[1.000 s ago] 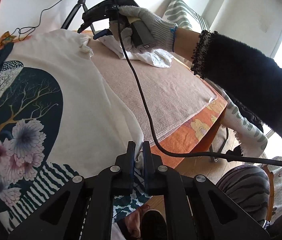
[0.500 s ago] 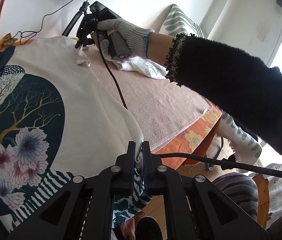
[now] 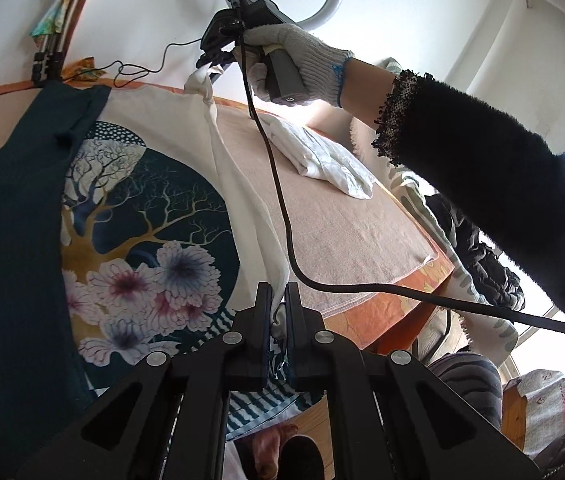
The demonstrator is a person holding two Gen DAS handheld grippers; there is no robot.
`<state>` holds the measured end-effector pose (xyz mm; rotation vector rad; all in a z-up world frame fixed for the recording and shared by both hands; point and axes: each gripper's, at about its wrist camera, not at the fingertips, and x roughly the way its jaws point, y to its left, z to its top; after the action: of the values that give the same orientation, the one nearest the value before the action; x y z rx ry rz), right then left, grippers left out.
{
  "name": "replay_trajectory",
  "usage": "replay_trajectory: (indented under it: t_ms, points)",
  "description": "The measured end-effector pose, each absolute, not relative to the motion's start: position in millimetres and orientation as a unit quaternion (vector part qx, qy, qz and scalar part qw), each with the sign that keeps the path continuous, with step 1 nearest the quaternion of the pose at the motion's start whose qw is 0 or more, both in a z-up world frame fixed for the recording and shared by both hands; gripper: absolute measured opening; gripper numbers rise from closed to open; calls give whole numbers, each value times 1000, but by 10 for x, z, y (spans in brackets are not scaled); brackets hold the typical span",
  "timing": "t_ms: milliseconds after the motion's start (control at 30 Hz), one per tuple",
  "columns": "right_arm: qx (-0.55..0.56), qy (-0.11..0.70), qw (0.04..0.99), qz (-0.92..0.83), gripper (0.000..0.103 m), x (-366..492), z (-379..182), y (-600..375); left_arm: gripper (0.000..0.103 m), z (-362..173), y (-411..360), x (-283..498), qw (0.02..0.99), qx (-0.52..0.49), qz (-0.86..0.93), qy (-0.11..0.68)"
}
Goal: Fold small clothes
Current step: 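Grasp the cream edge with the left gripper while the right gripper grasps the cream sleeve, then fold the cream side over onto the teal fold with both grippers, then open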
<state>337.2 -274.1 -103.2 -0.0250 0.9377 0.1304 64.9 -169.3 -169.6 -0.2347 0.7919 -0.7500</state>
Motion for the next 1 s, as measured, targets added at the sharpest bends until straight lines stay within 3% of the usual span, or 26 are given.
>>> replay_trajectory:
  t_ms: [367, 733, 767, 800, 867, 967, 1000]
  points:
    - [-126, 476, 866, 83, 1, 3626, -1380, -1491, 5, -1890, -1252, 644, 856, -132, -308, 393]
    - [-140, 496, 851, 99, 2, 3744, -1746, -1110, 5, -1964, -1134, 666, 857, -130, -290, 406]
    - [-136, 500, 849, 105, 5, 3737, -1750, -1107, 5, -1956, -1142, 655, 858, -124, -290, 406]
    - [-130, 501, 849, 104, 21, 3716, -1724, -1115, 7, -1944, -1154, 646, 858, -118, -288, 408]
    - [-103, 487, 857, 130, 35, 3598, -1570, -1173, 14, -1898, -1153, 632, 859, -112, -283, 411]
    - [-64, 464, 870, 154, 35, 3301, -1263, -1379, 19, -1795, -1072, 544, 864, -107, -286, 400]
    - [-48, 457, 874, 157, 36, 3174, -1169, -1487, 26, -1746, -1038, 503, 867, -103, -287, 395]
